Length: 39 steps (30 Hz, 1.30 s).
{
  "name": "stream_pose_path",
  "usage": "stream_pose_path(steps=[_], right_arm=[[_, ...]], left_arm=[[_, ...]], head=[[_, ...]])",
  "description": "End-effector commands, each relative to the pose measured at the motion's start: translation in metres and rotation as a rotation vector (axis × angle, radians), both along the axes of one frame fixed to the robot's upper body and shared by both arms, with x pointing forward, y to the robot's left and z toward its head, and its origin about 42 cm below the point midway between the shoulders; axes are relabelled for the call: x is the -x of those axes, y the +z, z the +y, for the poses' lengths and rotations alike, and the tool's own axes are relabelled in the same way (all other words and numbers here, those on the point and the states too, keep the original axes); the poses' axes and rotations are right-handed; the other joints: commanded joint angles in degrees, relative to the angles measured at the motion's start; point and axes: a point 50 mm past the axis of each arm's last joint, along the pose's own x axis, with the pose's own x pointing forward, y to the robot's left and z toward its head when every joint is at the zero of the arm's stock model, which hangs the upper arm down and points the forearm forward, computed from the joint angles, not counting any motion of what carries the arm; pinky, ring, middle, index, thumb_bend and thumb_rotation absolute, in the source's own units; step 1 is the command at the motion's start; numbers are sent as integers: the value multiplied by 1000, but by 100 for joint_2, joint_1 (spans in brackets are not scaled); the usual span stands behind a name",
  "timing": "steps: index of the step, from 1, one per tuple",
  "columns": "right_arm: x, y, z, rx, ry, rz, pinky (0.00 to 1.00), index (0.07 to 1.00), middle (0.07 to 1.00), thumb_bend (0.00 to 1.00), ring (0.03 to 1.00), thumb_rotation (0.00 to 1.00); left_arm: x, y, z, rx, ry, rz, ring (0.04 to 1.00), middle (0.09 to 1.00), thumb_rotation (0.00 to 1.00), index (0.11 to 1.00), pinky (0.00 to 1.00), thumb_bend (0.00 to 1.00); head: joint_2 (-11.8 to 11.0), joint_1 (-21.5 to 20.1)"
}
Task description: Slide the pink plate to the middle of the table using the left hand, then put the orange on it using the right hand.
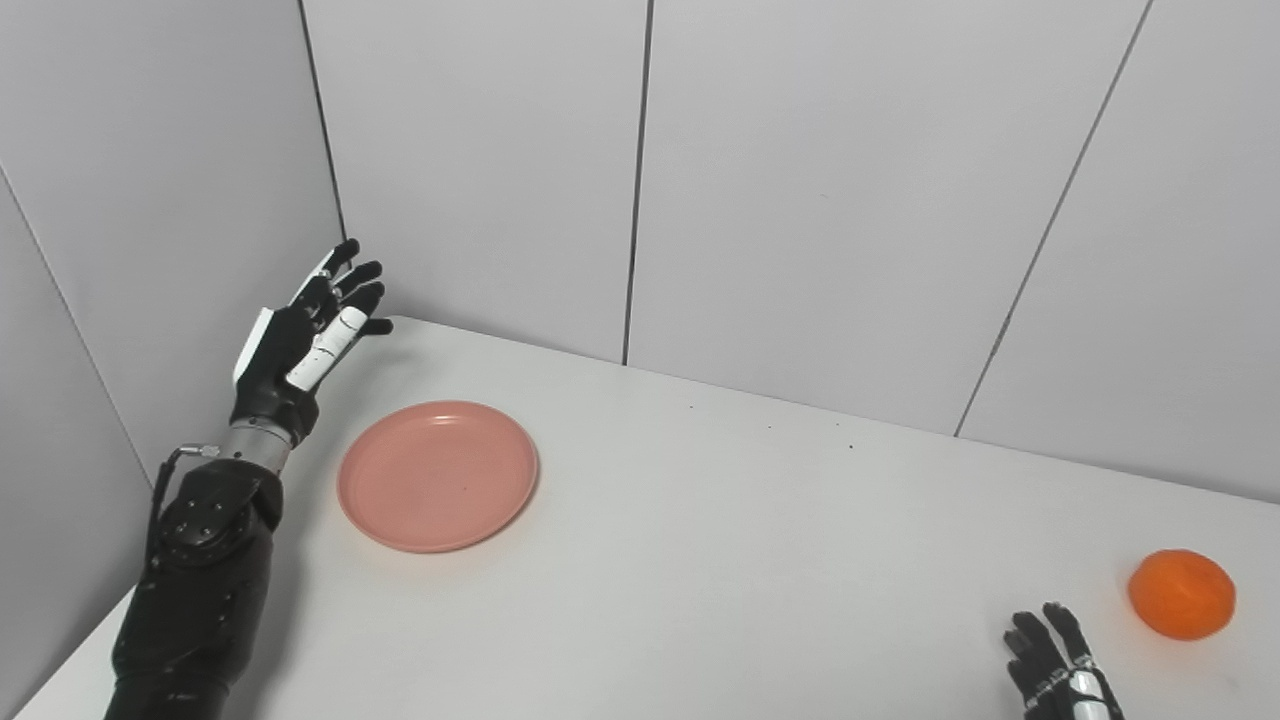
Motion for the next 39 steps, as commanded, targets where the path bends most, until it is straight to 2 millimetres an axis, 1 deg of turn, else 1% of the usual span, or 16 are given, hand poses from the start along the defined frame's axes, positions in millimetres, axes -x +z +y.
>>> stream_pose_path(steps=[1,4,9,12,17,19,20,23,24,26,30,31,32,34,37,39], right_arm=[[28,-51,7,-36,11,173,980,927,880,650,919,768],[29,-52,6,-34,14,168,977,924,874,657,915,765],[29,-52,6,-31,14,168,975,927,873,653,913,771],[30,-51,6,-33,11,165,978,927,877,646,918,768],[31,-50,6,-33,14,163,976,920,875,640,916,767],[31,-50,7,-33,13,165,973,921,873,647,915,768],[31,-50,7,-32,14,165,974,924,874,650,918,769],[31,-49,6,-33,16,166,974,927,873,648,919,765],[31,-49,6,-31,18,164,973,931,875,650,919,770],[31,-50,5,-32,18,166,970,930,871,657,916,767],[31,-49,7,-30,14,168,958,922,868,672,908,765],[31,-49,7,-30,15,168,961,924,869,671,910,767],[31,-49,7,-33,15,169,963,925,870,670,912,767],[31,-49,7,-35,16,170,960,921,867,666,910,759],[31,-48,7,-34,19,169,956,923,866,662,909,758],[31,-48,7,-32,19,171,955,923,865,660,909,758]], left_arm=[[-9,36,10,-64,-2,-119,874,877,661,940,723,869],[-10,25,11,-56,2,-94,871,880,652,939,744,892],[-13,12,13,-14,10,-59,886,893,634,946,828,813],[-15,5,16,29,16,-39,892,888,621,944,863,794],[-17,-9,20,38,36,-12,883,886,644,947,842,765],[-17,-14,19,47,43,0,886,888,660,936,821,787],[-17,-17,18,51,45,7,887,887,669,939,827,807],[-16,-25,15,62,31,27,896,896,686,955,854,813],[-16,-27,15,64,27,33,901,898,695,958,872,800],[-16,-33,15,72,17,48,902,897,705,957,864,763],[-18,-43,17,110,12,81,913,896,726,960,865,759],[-19,-45,18,117,11,87,911,888,733,954,859,807],[-19,-47,18,125,10,92,910,884,737,951,856,832],[-20,-51,19,153,1,103,907,875,746,941,848,846],[-21,-55,21,234,-30,121,944,910,740,938,926,919],[-21,-61,24,259,-35,141,946,917,754,933,936,946]], head=[[9,-9],[15,8],[15,8],[47,-8],[58,-15],[77,-24],[77,-24],[87,-33],[87,-33],[100,-32],[108,-51],[108,-51],[107,-51],[107,-51],[117,-45],[123,-45]])
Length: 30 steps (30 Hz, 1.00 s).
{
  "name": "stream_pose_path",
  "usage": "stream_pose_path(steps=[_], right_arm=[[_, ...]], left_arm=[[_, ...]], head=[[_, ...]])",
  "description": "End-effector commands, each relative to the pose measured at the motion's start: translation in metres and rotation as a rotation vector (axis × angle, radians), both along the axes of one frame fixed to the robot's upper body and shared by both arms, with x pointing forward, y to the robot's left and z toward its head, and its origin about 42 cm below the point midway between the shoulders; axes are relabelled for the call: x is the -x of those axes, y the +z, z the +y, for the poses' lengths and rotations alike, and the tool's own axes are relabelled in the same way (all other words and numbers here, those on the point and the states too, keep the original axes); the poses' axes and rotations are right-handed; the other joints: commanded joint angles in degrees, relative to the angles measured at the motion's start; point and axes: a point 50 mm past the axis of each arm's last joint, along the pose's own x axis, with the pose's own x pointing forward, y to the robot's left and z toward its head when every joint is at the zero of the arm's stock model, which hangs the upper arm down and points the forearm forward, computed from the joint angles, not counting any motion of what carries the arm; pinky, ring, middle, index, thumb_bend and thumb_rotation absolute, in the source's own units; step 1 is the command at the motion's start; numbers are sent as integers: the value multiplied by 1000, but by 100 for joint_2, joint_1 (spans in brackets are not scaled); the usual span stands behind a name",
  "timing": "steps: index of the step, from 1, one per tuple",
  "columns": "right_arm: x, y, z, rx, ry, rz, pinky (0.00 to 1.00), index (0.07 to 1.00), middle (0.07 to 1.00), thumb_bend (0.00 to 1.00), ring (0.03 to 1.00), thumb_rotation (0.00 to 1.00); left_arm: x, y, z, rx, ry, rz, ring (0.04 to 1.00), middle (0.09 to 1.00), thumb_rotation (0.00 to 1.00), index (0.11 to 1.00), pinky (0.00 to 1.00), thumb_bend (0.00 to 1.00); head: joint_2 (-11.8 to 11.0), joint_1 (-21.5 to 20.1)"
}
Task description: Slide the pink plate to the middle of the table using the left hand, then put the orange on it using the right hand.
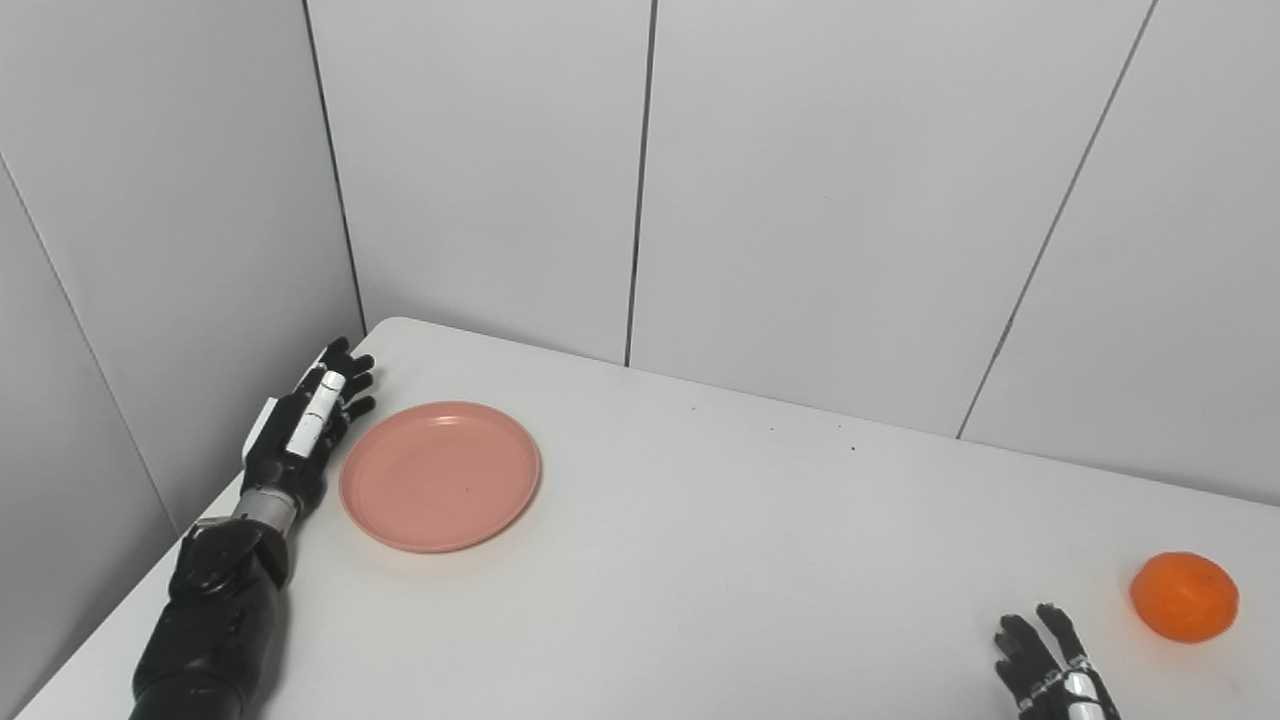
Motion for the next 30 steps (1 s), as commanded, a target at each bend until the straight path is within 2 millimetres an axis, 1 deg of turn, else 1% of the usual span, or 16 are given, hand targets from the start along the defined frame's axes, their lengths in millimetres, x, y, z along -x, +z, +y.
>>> stream_pose_path(steps=[1,2,3,4,9,13,15,18,19,23,26,30], right_arm=[[30,-47,7,-37,10,170,954,924,865,659,908,757],[30,-47,7,-37,12,169,954,924,865,659,908,756],[30,-47,7,-37,14,168,956,923,866,657,910,758],[30,-46,8,-38,14,170,957,923,867,656,911,759],[31,-46,8,-37,12,169,957,926,863,664,909,754],[31,-47,8,-34,16,166,959,927,861,666,909,760],[31,-47,8,-35,16,166,953,922,857,678,906,754],[31,-48,9,-38,16,167,947,919,848,682,899,747],[31,-48,10,-39,17,167,944,917,843,688,895,743],[31,-47,12,-40,22,163,948,919,843,687,897,741],[30,-47,13,-44,22,164,950,918,838,679,896,734],[30,-47,14,-41,26,160,944,915,833,675,893,733]], left_arm=[[-12,17,8,6,-19,-32,940,914,759,931,935,957],[-12,14,9,10,-14,-18,937,913,761,929,934,962],[-13,13,10,13,-10,-10,904,882,762,921,930,985],[-13,11,10,13,-12,2,892,871,762,919,928,993],[-11,9,9,12,-40,18,926,913,789,949,940,993],[-11,7,6,28,-67,4,946,909,796,964,943,960],[-11,7,3,42,-81,0,945,892,797,958,947,948],[-11,9,-2,69,-104,-9,956,923,807,965,964,911],[-10,10,-4,73,-116,-11,960,939,806,970,974,916],[-9,11,-11,81,-139,-12,957,945,800,979,987,921],[-7,12,-19,84,-152,-18,942,933,798,979,951,929],[-4,14,-29,81,-202,-26,966,971,828,995,986,896]], head=[[0,-1],[12,-8],[12,-8],[12,-8],[38,-23],[41,-34],[45,-42],[49,-55],[52,-71],[62,-97],[62,-103],[53,-114]])
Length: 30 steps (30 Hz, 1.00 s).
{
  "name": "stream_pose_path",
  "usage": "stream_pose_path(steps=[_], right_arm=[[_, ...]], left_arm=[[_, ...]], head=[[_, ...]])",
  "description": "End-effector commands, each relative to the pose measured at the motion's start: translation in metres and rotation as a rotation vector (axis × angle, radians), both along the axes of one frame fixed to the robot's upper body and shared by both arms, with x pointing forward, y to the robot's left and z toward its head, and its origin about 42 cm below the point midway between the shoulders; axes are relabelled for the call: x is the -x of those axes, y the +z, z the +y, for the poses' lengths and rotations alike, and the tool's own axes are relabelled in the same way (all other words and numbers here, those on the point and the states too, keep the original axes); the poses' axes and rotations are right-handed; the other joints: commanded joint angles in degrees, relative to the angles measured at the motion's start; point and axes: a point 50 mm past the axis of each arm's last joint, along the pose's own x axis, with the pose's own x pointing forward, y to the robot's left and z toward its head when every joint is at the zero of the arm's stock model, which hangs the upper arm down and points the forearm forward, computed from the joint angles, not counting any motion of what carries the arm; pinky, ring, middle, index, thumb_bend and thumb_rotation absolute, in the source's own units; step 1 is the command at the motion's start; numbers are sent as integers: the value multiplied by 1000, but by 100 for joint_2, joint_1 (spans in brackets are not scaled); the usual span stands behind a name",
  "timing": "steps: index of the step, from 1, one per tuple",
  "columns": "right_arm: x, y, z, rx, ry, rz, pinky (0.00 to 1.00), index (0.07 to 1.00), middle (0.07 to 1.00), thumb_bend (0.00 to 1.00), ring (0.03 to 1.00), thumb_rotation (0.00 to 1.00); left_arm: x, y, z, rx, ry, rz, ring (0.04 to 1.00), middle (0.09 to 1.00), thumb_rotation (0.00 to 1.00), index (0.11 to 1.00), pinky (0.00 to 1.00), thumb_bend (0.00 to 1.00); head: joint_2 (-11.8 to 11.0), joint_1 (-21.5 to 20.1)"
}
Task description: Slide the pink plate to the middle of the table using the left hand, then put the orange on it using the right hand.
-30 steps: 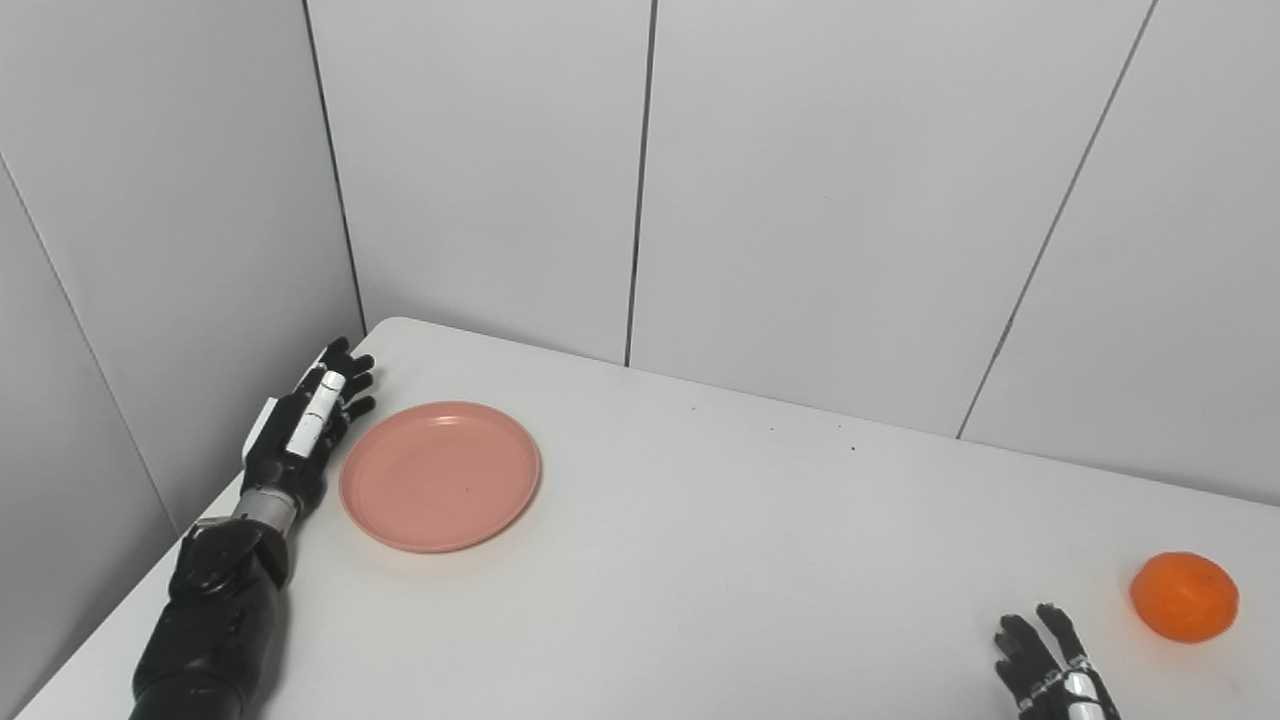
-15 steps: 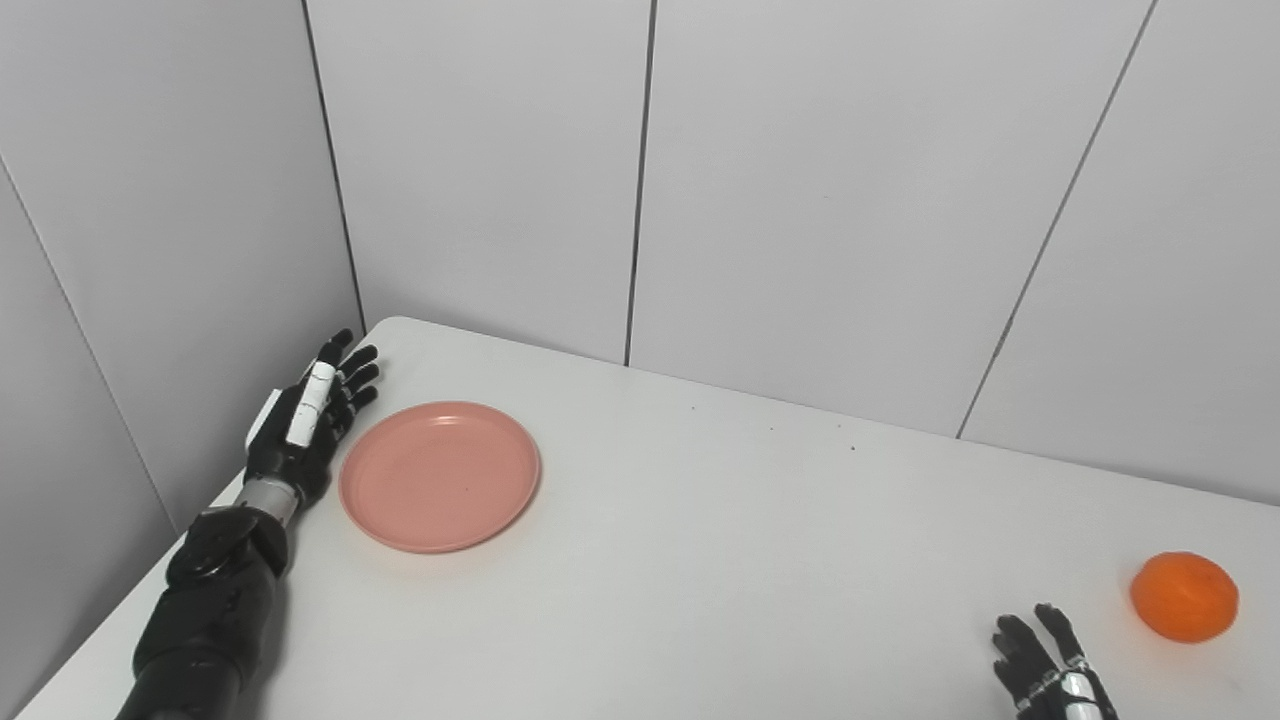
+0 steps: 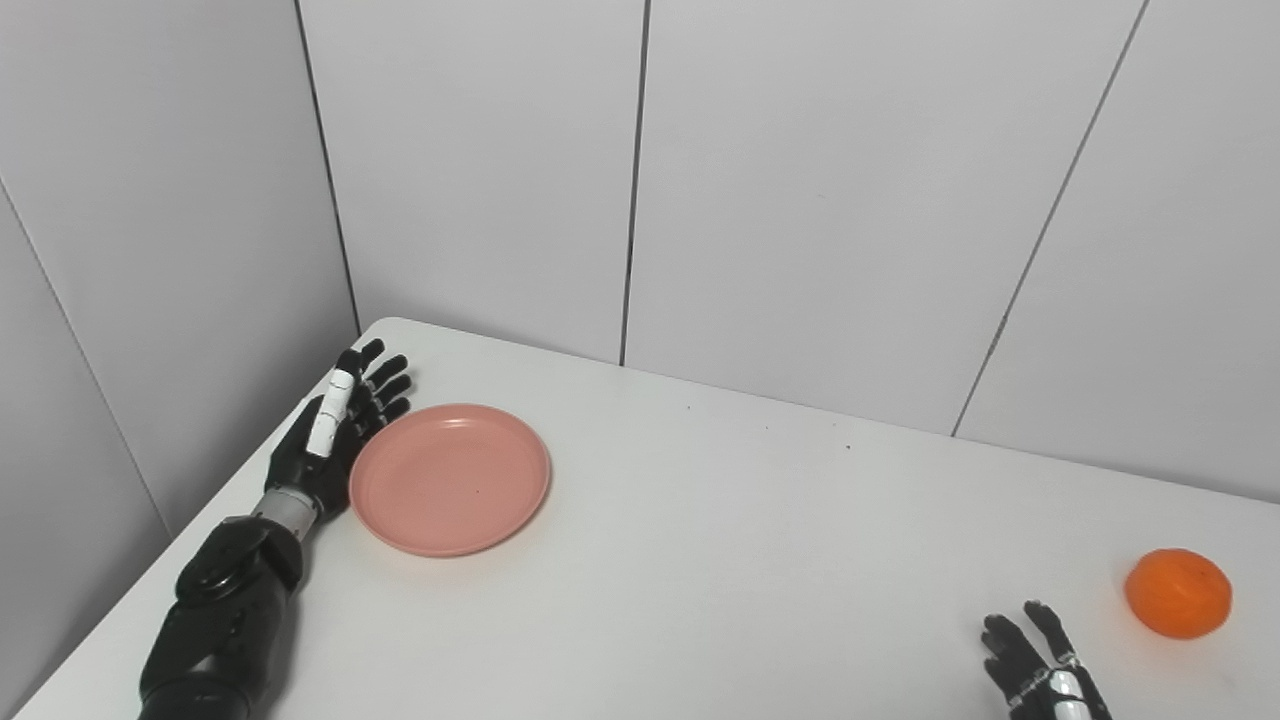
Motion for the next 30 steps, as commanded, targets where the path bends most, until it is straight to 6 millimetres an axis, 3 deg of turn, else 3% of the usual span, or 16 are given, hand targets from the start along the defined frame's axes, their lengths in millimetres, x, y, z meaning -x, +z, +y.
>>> stream_pose_path(steps=[1,5,16,22,30], right_arm=[[29,-48,12,-44,12,164,943,915,835,683,893,733],[29,-47,13,-52,12,167,947,919,830,677,896,723],[31,-45,13,-50,23,167,949,919,835,669,903,708],[32,-44,14,-42,27,171,957,920,843,655,909,711],[33,-43,15,-35,34,168,946,927,846,670,904,712]], left_arm=[[-3,12,-4,4,-37,-28,969,978,832,998,994,888],[0,12,-15,-26,-56,-36,988,974,866,1000,959,867],[3,5,-39,-23,-109,-45,957,955,841,999,881,885],[4,1,-56,-32,-110,-42,938,929,808,993,861,917],[4,-2,-77,-54,-138,-42,927,908,802,957,851,882]], head=[[0,-8],[9,-25],[72,-65],[90,-79],[112,-80]])
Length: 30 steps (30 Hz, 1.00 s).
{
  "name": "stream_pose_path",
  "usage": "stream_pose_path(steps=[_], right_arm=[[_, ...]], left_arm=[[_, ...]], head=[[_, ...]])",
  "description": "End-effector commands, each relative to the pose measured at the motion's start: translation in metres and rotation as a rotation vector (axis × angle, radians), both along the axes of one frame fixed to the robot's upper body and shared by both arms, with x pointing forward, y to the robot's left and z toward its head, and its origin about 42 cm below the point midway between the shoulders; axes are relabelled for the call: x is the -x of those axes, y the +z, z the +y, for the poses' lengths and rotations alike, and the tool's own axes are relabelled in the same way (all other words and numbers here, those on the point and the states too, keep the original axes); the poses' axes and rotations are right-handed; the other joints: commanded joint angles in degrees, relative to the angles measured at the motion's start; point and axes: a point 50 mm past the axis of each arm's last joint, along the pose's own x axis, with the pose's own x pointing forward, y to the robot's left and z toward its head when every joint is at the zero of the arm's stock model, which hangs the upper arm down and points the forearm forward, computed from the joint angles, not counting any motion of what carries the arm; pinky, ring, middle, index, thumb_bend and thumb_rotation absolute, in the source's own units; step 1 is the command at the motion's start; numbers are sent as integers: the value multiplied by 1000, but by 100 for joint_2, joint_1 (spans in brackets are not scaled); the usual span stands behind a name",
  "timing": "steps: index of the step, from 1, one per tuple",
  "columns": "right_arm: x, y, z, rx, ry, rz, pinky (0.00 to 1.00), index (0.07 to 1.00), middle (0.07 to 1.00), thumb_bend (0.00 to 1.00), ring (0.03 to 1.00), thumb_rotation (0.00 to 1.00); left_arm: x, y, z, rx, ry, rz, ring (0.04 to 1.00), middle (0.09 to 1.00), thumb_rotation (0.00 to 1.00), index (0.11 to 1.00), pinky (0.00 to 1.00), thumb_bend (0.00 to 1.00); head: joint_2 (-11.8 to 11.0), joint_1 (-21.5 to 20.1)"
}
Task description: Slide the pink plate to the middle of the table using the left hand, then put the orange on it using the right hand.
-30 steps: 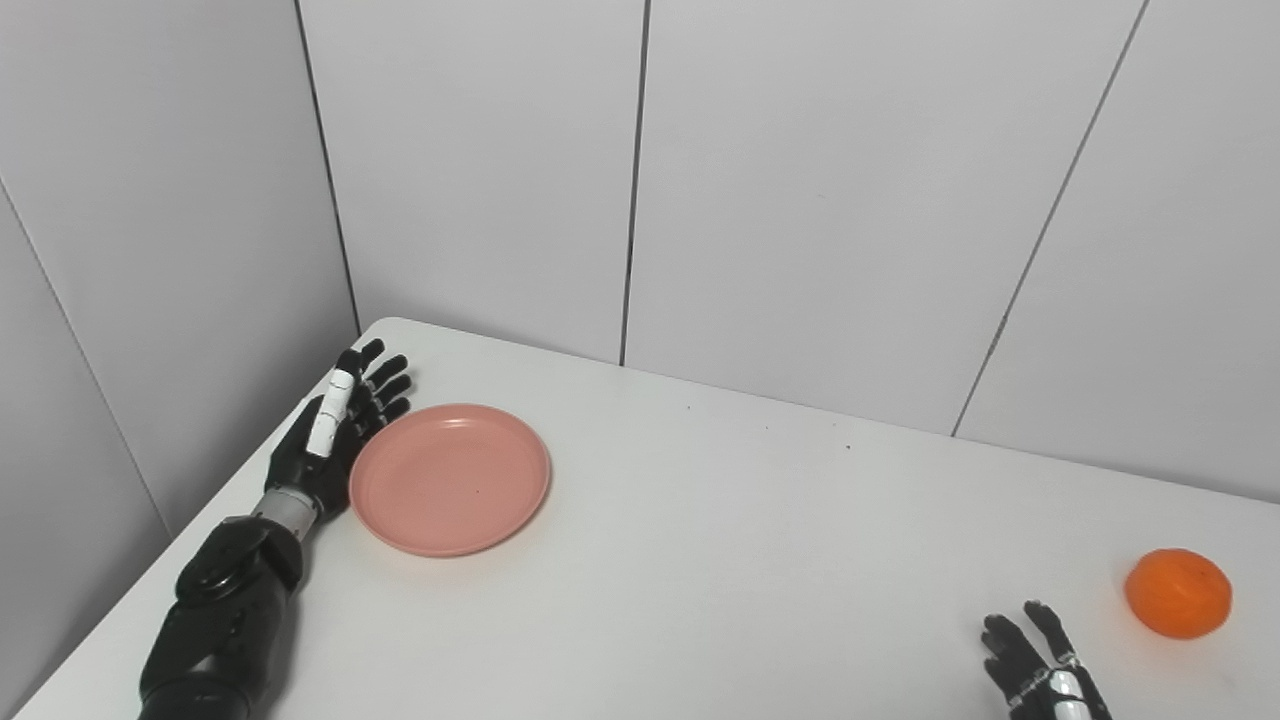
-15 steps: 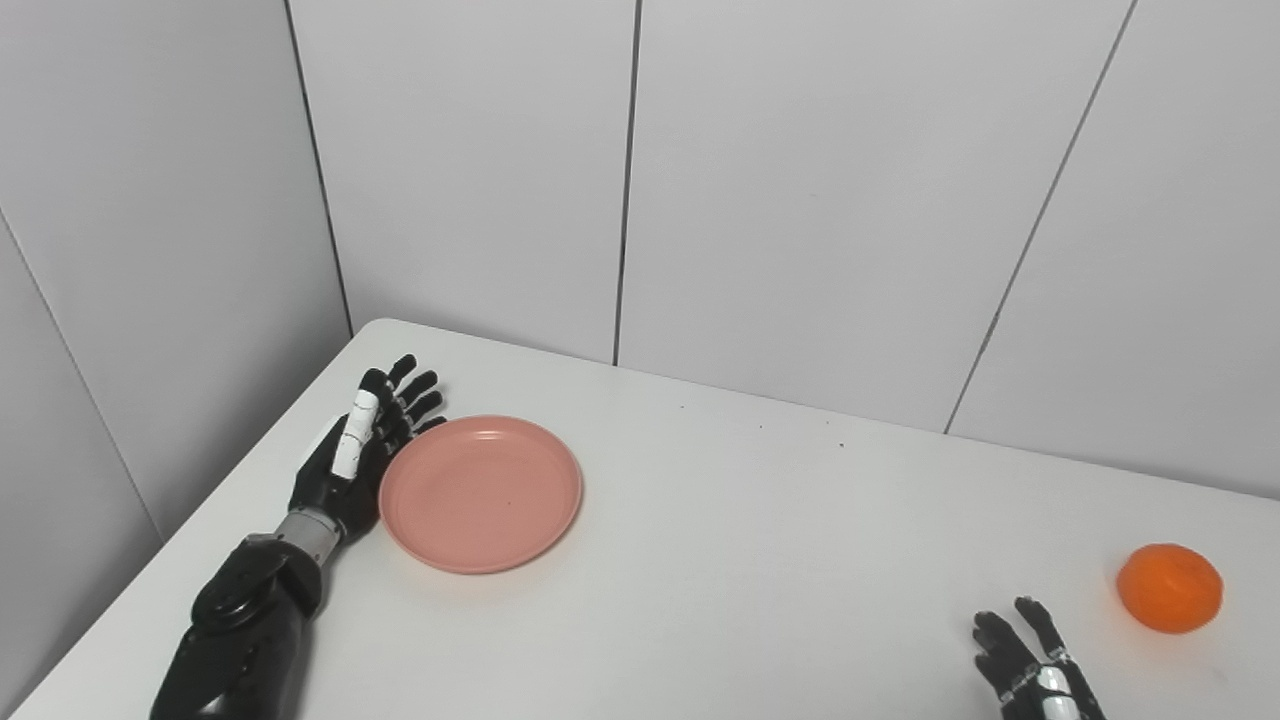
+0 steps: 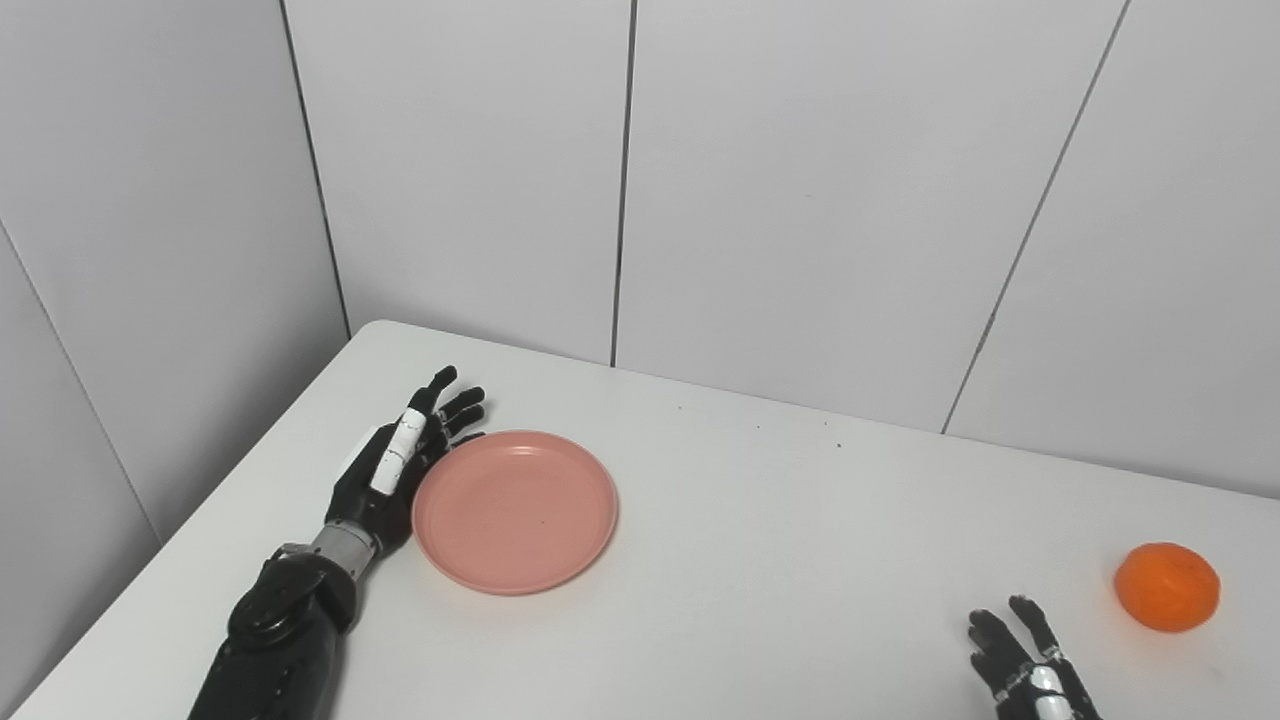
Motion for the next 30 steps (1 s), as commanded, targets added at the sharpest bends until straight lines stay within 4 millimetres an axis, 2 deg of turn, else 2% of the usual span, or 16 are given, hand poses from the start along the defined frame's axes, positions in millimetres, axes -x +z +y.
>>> stream_pose_path(steps=[1,7,13,19,22,27,30], right_arm=[[32,-43,13,-45,15,172,939,925,842,679,899,710],[31,-43,14,-48,17,174,934,924,835,699,889,701],[32,-41,17,-41,21,165,933,926,835,699,887,708],[32,-39,18,-28,19,166,907,917,826,719,870,718],[32,-39,18,-28,21,163,903,918,822,713,868,718],[31,-40,18,-23,27,160,904,921,824,707,869,720],[31,-39,19,-24,27,160,910,925,819,697,870,715]], left_arm=[[-4,5,-13,-5,-24,-25,930,917,805,961,853,875],[-6,9,-38,19,-22,8,942,926,795,964,893,867],[-6,14,-56,33,-18,43,918,895,778,956,894,841],[-2,16,-69,9,-21,68,908,890,805,946,848,828],[0,16,-75,16,-29,79,923,911,807,948,894,821],[4,15,-86,13,-41,81,926,921,814,947,896,802],[7,16,-93,19,-46,83,917,913,793,942,897,836]], head=[[10,15],[13,-8],[44,-54],[53,-71],[61,-77],[72,-85],[92,-112]])
